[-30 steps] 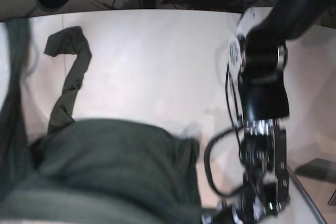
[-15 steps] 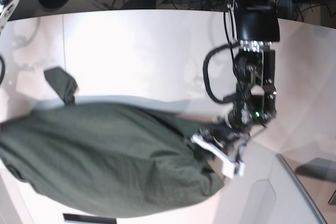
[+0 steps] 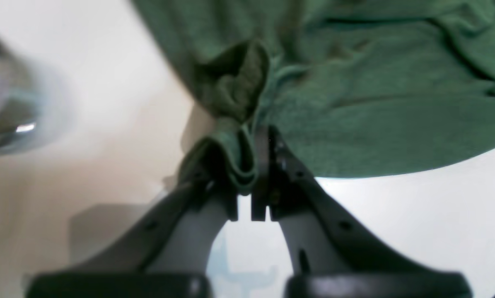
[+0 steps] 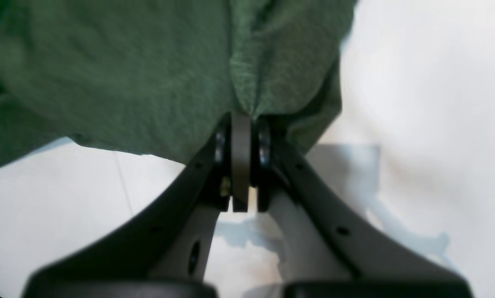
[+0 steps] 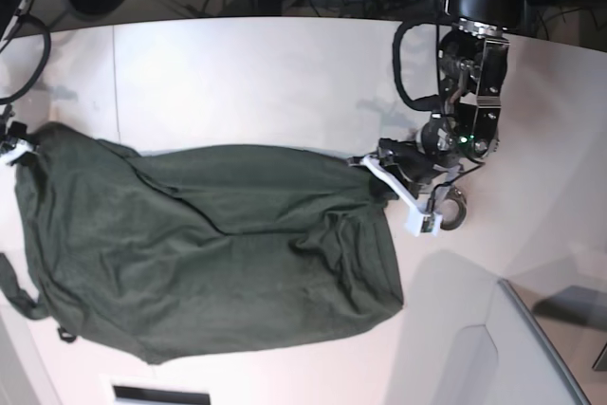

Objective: Layout the t-shirt on the table in an organized manner, then fold the t-shirt properly
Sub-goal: 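Lift the shirt with both grippers and lay it flat, stretched between them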

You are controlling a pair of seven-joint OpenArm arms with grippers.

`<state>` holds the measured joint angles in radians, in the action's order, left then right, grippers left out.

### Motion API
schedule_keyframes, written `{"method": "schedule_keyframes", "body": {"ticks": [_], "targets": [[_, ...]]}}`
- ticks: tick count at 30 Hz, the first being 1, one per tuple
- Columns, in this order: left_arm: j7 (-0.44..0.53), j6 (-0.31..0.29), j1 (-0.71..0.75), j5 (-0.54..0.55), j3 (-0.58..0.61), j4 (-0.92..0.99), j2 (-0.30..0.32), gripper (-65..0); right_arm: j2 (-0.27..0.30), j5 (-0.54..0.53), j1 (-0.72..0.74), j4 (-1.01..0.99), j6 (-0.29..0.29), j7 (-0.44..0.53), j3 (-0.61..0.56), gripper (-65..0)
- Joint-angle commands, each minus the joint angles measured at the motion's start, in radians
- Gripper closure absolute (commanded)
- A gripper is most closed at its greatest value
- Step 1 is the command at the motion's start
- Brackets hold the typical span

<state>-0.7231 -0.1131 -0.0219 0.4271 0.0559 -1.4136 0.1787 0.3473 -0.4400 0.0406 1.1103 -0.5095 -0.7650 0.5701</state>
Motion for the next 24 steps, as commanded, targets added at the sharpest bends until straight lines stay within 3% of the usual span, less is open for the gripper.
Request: {"method": "schedule_keyframes", "body": {"ticks": [1,6,9,13,16,21,24], "targets": [[0.02,-0.009,-0.019,0.013,-0.003,-0.022,0.015,0.0,0.046,-0.01,0.018,0.017,-0.004,0.016,0.006,-0.2],[0.017,-0.009,-0.043,0.014,-0.006,-0.062,0.035,0.0,0.103,-0.01,0.054,0.04,-0.004,0.003,0.006,-0.2],[0.015,-0.009,-0.043,0.014,-0.004,-0.088,0.035,0.0,0.124,-0.01,0.055,0.07,0.002,-0.069,0.008,-0.2],[0.015,-0.009,-0.04,0.014,-0.006,-0.086,0.038,0.0,0.121,-0.016,0.017,0.13,0.033,-0.118,0.008,-0.3],[0.013,-0.009,-0.043,0.04,-0.07,-0.088,0.049,0.0,0.109,-0.016,-0.006,0.233,0.035,-0.133,0.061,-0.3],[-0.094,-0.009,-0.059,0.192,-0.159,-0.115,0.071,0.0,0.089,-0.012,-0.012,0.376,0.035,-0.296,0.186,-0.3],[-0.112,-0.009,-0.025,0.187,-0.13,-0.174,0.074,0.0,0.048,-0.012,-0.08,0.416,0.033,-0.362,0.207,-0.3]]}}
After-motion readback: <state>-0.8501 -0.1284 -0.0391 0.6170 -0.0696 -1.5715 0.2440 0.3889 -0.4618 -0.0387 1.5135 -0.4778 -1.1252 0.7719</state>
